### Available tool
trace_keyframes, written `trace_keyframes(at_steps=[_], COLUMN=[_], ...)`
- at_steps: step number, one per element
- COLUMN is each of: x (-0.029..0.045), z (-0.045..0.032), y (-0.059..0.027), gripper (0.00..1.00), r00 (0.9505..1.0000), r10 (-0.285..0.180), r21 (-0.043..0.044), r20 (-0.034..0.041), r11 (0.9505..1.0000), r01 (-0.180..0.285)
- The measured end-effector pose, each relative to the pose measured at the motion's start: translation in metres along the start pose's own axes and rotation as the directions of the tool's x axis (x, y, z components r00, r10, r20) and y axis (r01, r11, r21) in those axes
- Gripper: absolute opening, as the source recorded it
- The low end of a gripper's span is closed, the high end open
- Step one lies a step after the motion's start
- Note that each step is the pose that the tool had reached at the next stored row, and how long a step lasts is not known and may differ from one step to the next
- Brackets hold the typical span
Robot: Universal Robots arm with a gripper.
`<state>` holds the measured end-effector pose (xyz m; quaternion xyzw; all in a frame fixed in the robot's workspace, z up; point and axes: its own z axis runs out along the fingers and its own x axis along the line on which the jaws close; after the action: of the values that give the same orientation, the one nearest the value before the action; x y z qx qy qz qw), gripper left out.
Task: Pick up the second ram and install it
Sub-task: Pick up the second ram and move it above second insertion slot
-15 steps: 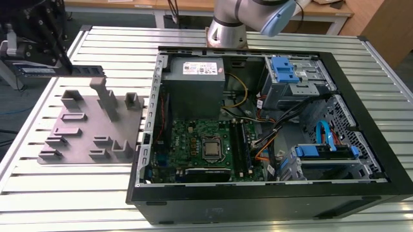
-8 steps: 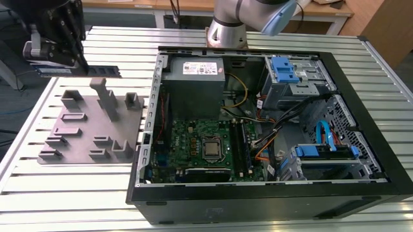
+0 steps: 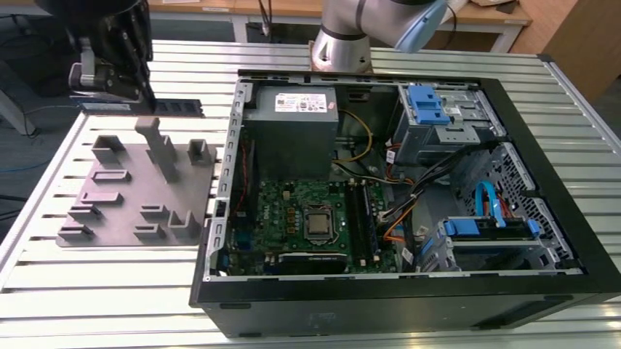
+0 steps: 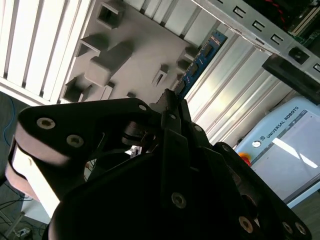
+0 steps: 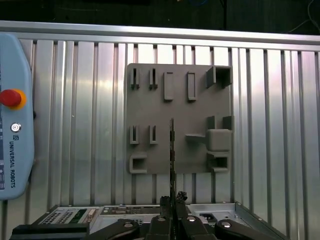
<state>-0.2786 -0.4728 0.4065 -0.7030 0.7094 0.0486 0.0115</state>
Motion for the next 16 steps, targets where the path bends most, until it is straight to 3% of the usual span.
trace_keyframes(at_steps=[16], x=[-0.0005], z=[-0.0023], y=[-0.0447], gripper=[0.14], r00=[1.0000], r10=[0.000], r21=[-0.0051], r20=[0.0000], r11=[1.0000], r01=[0.000])
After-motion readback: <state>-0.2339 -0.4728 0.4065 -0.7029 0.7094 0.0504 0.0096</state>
